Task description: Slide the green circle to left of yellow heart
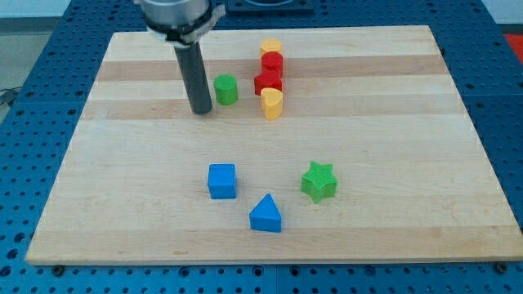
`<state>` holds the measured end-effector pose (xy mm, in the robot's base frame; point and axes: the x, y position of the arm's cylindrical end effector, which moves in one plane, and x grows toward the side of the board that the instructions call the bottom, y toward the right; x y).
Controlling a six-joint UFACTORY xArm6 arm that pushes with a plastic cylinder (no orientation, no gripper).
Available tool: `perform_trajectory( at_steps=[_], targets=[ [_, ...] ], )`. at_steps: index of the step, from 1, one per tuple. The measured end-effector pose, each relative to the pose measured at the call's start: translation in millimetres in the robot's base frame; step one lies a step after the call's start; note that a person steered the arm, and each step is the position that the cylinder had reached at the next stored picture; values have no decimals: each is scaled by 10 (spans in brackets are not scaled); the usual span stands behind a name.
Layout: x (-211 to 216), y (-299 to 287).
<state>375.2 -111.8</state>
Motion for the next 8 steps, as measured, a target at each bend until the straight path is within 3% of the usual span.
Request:
perform_trajectory(
  at_steps=[1,2,3,5,7,8],
  targets=[
    [-497,8],
    [-580,8],
    [-586,11],
    [-188,98],
    [-203,173],
    [-451,174]
  ],
)
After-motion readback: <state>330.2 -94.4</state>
